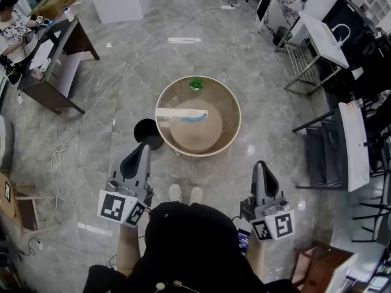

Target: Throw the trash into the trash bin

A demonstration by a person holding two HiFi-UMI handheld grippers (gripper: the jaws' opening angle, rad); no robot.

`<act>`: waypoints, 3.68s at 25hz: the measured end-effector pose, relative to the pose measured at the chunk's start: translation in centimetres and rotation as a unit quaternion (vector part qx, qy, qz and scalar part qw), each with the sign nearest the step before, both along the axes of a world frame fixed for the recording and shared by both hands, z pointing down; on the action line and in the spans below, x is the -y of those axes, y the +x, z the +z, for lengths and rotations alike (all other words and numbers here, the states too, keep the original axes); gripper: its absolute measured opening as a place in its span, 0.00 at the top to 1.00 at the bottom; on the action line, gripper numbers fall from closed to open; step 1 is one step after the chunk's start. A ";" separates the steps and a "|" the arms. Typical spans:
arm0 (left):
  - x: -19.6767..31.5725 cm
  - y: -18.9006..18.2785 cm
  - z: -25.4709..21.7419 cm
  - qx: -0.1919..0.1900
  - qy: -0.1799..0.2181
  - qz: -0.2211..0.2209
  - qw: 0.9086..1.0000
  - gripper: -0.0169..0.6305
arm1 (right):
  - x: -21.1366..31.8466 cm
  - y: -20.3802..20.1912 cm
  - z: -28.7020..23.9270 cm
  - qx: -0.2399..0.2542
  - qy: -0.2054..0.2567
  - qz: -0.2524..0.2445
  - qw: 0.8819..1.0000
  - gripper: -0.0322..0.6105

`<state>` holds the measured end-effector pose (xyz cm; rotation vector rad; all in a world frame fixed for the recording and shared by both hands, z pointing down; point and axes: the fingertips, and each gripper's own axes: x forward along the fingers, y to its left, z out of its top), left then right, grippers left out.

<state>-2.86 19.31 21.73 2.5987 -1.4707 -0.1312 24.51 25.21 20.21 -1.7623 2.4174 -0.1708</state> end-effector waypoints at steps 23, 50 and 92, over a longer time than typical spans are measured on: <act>-0.6 -1.4 0.4 -0.020 0.006 0.051 0.998 0.80 | 0.9 -3.4 2.0 0.023 -0.018 -0.031 0.999 0.94; 12.0 -2.5 16.0 0.022 -0.159 -0.003 0.987 0.91 | 17.0 -4.7 27.1 -0.192 -0.276 -0.080 0.938 0.75; 18.7 3.9 45.8 -0.016 -0.463 0.059 0.884 0.91 | 35.2 -4.3 62.3 -0.221 -0.497 -0.084 0.835 0.93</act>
